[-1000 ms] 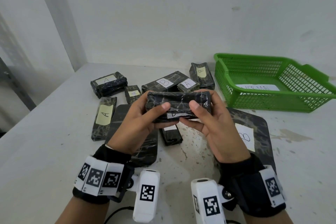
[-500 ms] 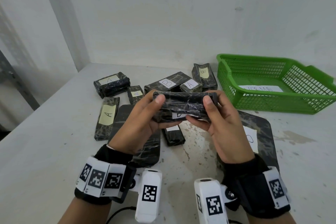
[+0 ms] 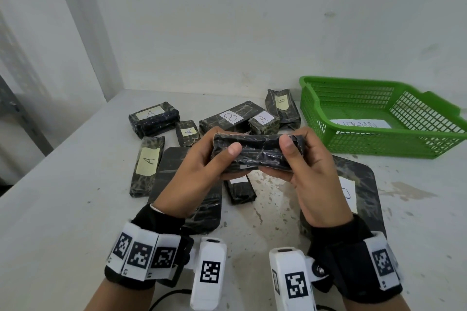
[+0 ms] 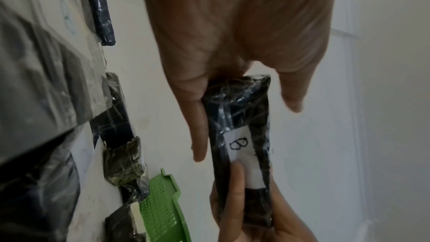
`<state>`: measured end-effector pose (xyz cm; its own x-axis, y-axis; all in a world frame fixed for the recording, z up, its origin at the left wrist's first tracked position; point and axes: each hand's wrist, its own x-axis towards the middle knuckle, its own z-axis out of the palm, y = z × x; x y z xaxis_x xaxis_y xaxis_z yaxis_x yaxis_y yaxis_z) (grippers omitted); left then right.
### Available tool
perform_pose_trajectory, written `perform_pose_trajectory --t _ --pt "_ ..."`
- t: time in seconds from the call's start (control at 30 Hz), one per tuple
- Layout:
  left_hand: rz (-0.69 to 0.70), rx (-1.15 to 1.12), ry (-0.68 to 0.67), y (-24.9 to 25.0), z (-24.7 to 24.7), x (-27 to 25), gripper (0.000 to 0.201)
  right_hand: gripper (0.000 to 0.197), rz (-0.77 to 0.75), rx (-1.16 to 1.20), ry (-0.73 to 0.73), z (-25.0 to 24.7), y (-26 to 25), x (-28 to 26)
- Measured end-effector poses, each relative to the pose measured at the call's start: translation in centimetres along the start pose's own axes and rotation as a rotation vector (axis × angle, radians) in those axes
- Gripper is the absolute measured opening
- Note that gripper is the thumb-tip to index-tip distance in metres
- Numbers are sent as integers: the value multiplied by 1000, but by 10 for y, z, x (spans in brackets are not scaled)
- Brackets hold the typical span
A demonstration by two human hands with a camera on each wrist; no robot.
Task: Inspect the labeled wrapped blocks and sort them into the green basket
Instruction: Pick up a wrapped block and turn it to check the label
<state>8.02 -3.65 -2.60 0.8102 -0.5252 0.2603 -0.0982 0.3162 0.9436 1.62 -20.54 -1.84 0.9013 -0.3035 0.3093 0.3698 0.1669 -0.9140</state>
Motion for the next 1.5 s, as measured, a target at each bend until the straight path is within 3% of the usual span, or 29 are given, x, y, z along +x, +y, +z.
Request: perform_pose_trajectory --t 0.3,0.47,0.57,0.7,0.8,0.9,1.03,1.13,1.27,1.5 --pt "44 4 32 -1 0 1 21 19 -11 -19 -23 2 -2 -1" --pt "20 -14 -12 2 3 -1 49 24 -100 -93 76 2 2 -1" --pt "-11 -28 35 5 1 1 52 23 -159 -162 45 0 3 -1" --pt "-146 -129 78 8 2 3 52 7 -240 -132 -19 -3 3 0" --pt "-134 -149 91 8 5 4 44 10 -257 -135 -60 -3 4 1" --pt "-57 -183 131 7 2 5 40 18 -192 -170 -68 -2 4 1" --pt "10 -169 122 8 -2 3 45 61 38 -51 -8 -3 4 2" --pt "15 -151 113 8 -2 3 46 48 106 7 11 -3 5 3" --pt "-40 -138 139 8 0 4 50 32 61 -1 38 -3 4 2" --pt "-39 -70 173 3 -3 5 22 32 134 42 -38 -2 6 3"
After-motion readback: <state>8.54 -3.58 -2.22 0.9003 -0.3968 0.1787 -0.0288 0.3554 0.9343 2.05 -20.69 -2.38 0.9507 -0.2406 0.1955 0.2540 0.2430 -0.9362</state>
